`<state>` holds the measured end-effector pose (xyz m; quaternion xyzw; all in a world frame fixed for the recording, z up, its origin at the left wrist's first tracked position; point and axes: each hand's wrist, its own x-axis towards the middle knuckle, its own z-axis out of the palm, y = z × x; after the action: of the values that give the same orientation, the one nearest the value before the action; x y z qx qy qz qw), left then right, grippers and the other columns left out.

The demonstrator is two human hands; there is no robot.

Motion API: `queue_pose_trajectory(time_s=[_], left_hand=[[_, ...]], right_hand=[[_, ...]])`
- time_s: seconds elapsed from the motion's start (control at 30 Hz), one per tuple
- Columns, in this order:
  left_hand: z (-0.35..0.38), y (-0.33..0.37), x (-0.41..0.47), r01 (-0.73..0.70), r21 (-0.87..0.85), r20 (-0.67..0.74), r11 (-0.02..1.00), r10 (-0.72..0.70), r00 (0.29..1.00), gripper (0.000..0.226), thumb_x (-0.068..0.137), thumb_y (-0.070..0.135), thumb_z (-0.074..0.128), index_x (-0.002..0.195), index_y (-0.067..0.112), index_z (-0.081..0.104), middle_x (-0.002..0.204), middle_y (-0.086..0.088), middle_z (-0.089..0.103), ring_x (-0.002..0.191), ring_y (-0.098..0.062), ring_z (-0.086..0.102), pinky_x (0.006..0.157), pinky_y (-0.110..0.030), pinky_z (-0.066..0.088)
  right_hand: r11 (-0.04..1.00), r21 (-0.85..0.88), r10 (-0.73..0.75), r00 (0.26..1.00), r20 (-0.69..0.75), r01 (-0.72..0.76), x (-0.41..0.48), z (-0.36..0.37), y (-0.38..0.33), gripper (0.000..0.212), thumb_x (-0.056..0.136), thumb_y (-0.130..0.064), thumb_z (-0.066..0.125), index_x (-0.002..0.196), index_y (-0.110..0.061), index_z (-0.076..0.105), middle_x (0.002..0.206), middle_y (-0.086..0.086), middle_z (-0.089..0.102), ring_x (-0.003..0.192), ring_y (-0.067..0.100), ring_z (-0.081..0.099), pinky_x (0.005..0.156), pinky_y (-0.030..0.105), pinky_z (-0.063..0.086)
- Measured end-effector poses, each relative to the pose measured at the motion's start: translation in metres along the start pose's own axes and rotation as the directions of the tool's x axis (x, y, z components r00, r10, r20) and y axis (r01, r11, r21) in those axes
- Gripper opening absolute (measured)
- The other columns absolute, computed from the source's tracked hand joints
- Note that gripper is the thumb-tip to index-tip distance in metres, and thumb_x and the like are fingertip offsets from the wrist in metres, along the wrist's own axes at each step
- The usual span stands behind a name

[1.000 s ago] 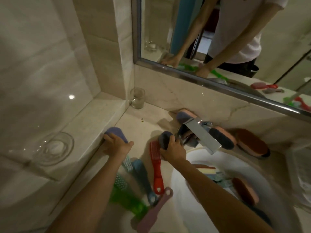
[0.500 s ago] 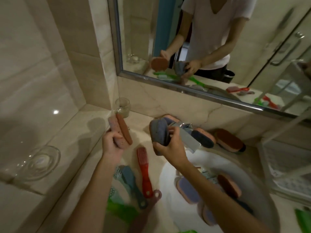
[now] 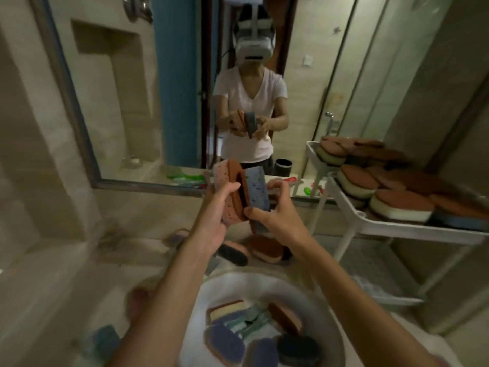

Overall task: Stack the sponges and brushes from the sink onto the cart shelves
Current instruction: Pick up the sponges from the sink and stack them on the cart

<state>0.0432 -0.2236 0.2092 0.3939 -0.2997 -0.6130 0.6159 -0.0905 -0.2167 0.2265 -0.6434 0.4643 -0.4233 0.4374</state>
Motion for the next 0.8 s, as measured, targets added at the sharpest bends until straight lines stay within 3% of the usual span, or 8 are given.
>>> queue_pose_trajectory(time_s=[0.07,0.17,0.27,0.33,0.43,0.5,0.6,0.8], left_hand=[[0.04,-0.007,-0.005,-0.01,0.014,0.027,1.0,0.01,1.0,0.039,0.086,0.022,0.058,0.124,0.023,0.053,0.119,-0.009,0.064,0.109,-0.022,0.06,0.083,-0.038,0.052],[0.109,-0.019,-0.016,0.009,0.002,0.05,1.0,-0.01,0.999,0.015,0.088,0.02,0.054,0.101,0.025,0.057,0.113,-0.011,0.064,0.107,-0.024,0.058,0.094,-0.044,0.048],[0.171,-0.027,-0.019,-0.019,0.004,0.057,1.0,0.019,0.998,0.008,0.089,0.018,0.051,0.089,0.024,0.055,0.095,-0.009,0.062,0.089,-0.022,0.057,0.083,-0.039,0.048],[0.208,-0.033,-0.014,-0.043,0.054,0.07,0.998,0.039,0.997,0.005,0.088,0.021,0.053,0.089,0.026,0.055,0.096,-0.008,0.06,0.089,-0.021,0.056,0.084,-0.037,0.048],[0.248,-0.041,0.001,-0.05,0.106,0.061,0.993,0.044,0.997,0.002,0.09,0.024,0.055,0.089,0.025,0.053,0.096,-0.006,0.061,0.087,-0.018,0.058,0.084,-0.034,0.049],[0.268,-0.044,0.016,-0.05,0.164,0.006,0.985,0.05,0.999,0.008,0.091,0.026,0.055,0.095,0.02,0.053,0.097,-0.003,0.061,0.084,-0.016,0.058,0.083,-0.034,0.049],[0.282,-0.048,0.045,-0.038,0.273,-0.072,0.961,0.06,0.996,0.034,0.092,0.027,0.054,0.121,0.01,0.051,0.114,-0.009,0.061,0.095,-0.021,0.057,0.085,-0.032,0.047],[0.283,-0.062,0.102,0.005,0.41,-0.161,0.912,0.066,0.985,0.049,0.092,0.021,0.054,0.136,0.005,0.041,0.134,-0.014,0.053,0.12,-0.027,0.054,0.101,-0.04,0.046]], right_hand=[[0.999,-0.05,-0.014,0.999,-0.049,0.011,-0.006,-0.038,-0.005,0.054,0.078,-0.016,0.072,0.114,-0.021,0.032,0.103,-0.011,0.047,0.094,0.005,0.053,0.075,0.026,0.055],[0.997,-0.077,-0.029,0.985,-0.17,0.016,-0.016,-0.102,-0.008,0.045,0.078,-0.015,0.069,0.11,-0.021,0.038,0.111,0.0,0.052,0.1,0.016,0.057,0.077,0.034,0.056],[0.998,-0.058,-0.053,0.946,-0.318,0.036,-0.02,-0.162,-0.009,0.029,0.078,-0.011,0.061,0.105,-0.016,0.049,0.111,0.011,0.059,0.093,0.021,0.06,0.075,0.036,0.054],[0.998,-0.048,-0.055,0.921,-0.386,0.039,-0.02,-0.201,-0.009,0.026,0.079,-0.01,0.059,0.103,-0.015,0.05,0.108,0.012,0.061,0.086,0.018,0.058,0.074,0.034,0.052],[0.999,-0.01,-0.043,0.89,-0.453,0.044,-0.011,-0.253,-0.007,0.044,0.083,-0.013,0.061,0.122,-0.016,0.04,0.106,0.001,0.051,0.078,0.006,0.052,0.066,0.024,0.049],[0.998,0.062,0.013,0.877,-0.48,0.02,-0.002,-0.285,-0.003,0.054,0.085,-0.018,0.061,0.13,-0.017,0.031,0.109,0.001,0.047,0.087,0.013,0.054,0.077,0.033,0.053],[0.99,0.12,0.128,0.857,-0.5,-0.078,0.016,-0.321,0.008,0.054,0.085,-0.024,0.062,0.129,-0.016,0.032,0.12,0.01,0.051,0.103,0.026,0.056,0.092,0.048,0.051],[0.966,0.176,0.247,0.874,-0.419,-0.189,0.055,-0.344,0.03,0.039,0.091,-0.023,0.053,0.128,-0.016,0.045,0.124,0.007,0.055,0.114,0.027,0.053,0.101,0.042,0.045]])
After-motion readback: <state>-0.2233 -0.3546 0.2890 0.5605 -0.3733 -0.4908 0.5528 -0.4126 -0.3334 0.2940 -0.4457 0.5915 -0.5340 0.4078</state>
